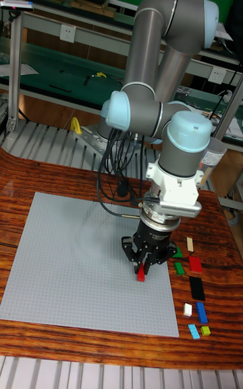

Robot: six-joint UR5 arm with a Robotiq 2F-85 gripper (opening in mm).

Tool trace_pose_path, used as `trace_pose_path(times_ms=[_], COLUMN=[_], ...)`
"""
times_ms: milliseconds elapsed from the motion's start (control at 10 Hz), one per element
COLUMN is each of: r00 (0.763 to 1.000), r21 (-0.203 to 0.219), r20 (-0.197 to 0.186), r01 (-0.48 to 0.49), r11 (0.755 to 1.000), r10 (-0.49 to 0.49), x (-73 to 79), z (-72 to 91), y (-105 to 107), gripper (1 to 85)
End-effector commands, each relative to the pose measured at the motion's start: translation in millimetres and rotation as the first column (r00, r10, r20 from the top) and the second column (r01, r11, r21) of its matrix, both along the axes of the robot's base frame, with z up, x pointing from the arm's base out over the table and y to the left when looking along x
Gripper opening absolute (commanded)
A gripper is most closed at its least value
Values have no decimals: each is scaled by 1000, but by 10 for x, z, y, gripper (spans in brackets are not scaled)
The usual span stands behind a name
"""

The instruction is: Build with small Lego blocks

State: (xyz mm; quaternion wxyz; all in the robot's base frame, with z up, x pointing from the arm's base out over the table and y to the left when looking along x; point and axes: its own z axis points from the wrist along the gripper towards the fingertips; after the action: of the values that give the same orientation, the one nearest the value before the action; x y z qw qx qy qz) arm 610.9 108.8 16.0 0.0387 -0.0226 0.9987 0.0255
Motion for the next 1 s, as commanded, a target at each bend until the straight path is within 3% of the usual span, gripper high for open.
trace_pose_path(times_ms=[0, 200, 400, 500, 600, 800, 900], r00=[1000, 1000, 1000, 1000, 1000, 999, 999], r21=[33, 32, 57, 61, 64, 67, 67], r20=[1, 6, 13, 11, 13, 16, 16], r01=[-17, -23, -12, -7, -21, -36, -39], r11=[999, 999, 998, 998, 998, 997, 997], r10=[17, 23, 11, 7, 20, 35, 38], x=[29, 51, 89, 85, 80, 69, 66], z=[-6, -14, -81, -88, -74, -51, -44], y=[79, 81, 136, 142, 154, 156, 152], gripper=[10, 10, 10, 50, 217, 340, 347])
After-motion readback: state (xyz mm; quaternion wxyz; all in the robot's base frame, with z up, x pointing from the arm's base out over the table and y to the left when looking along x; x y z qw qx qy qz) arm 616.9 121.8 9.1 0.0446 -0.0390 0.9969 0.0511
